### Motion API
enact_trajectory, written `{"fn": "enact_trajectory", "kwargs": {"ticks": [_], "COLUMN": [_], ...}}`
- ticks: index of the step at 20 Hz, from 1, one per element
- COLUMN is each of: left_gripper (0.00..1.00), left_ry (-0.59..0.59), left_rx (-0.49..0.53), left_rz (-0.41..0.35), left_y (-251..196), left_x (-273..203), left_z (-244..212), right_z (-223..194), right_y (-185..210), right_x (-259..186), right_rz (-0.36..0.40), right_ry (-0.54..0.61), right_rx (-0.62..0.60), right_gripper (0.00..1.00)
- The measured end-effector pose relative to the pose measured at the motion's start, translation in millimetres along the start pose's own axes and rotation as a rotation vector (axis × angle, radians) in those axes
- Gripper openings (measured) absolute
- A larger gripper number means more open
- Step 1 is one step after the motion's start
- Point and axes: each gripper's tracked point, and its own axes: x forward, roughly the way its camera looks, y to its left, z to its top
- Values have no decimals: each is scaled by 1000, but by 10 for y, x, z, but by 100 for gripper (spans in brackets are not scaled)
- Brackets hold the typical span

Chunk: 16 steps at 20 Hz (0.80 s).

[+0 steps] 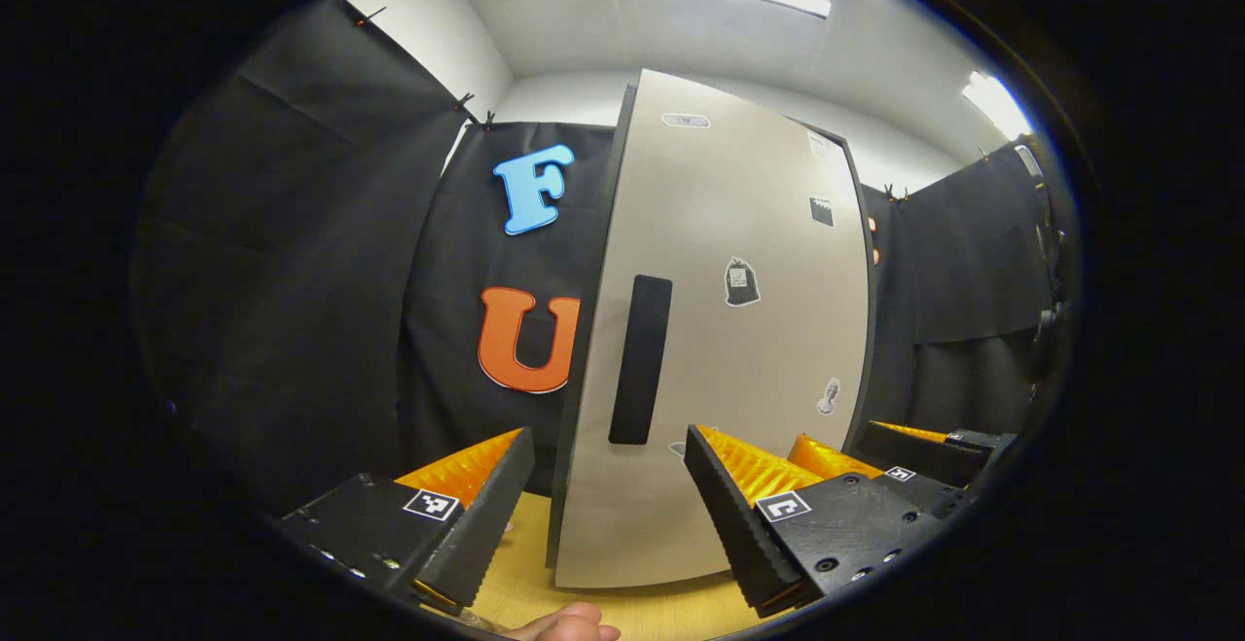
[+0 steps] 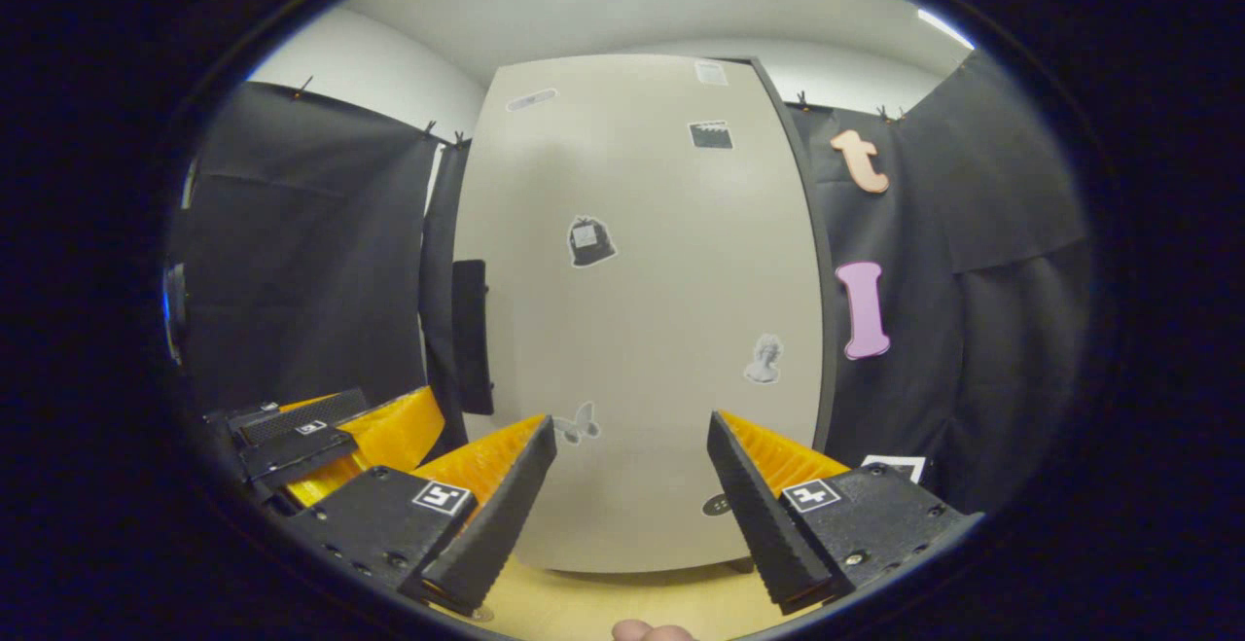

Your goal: Open the cabinet door with the right hand, grasp the bottle in the cabinet with the left hand and place it on the coaster, then close the cabinet door with the right hand.

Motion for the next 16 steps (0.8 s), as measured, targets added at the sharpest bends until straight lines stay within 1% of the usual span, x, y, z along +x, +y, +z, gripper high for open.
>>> {"fn": "enact_trajectory", "kwargs": {"ticks": [1, 2, 3, 7, 8, 9, 10, 11, 12, 13, 14, 16], "left_gripper": [95, 95, 95, 95, 95, 95, 95, 95, 95, 95, 95, 94], "left_ry": [1, -3, -9, 2, 4, 6, 6, -7, -25, -39, -45, -42], "left_rx": [17, 30, 37, 27, 24, 29, 54, 97, 144, 173, 174, 137], "left_rz": [-8, -12, -14, -41, -39, -32, -16, 9, 25, 22, 12, -17], "left_y": [-24, -61, -84, -195, -197, -192, -180, -147, -133, -157, -189, -271], "left_x": [5, 3, 8, 35, 37, 44, 38, 35, 35, 26, 41, 10], "left_z": [-15, 6, 9, -67, -63, -81, -74, -37, 21, 33, -6, -48], "right_z": [5, 3, 13, -14, -14, -18, -20, -9, -10, -13, -17, -36], "right_y": [-38, -73, -102, -201, -215, -223, -229, -274, -332, -365, -360, -366], "right_x": [14, 41, 50, 49, 42, 26, 25, 9, -9, -4, -25, -30], "right_rz": [-7, -16, -20, -33, -34, -36, -38, -54, -75, -86, -83, -86], "right_ry": [4, 3, 2, 1, 1, 2, 4, 2, 3, -2, -5, 0], "right_rx": [-4, 2, 14, 36, 42, 43, 33, 6, -31, -52, -48, -28], "right_gripper": [95, 99, 95, 95, 99, 95, 95, 99, 95, 95, 99, 99]}}
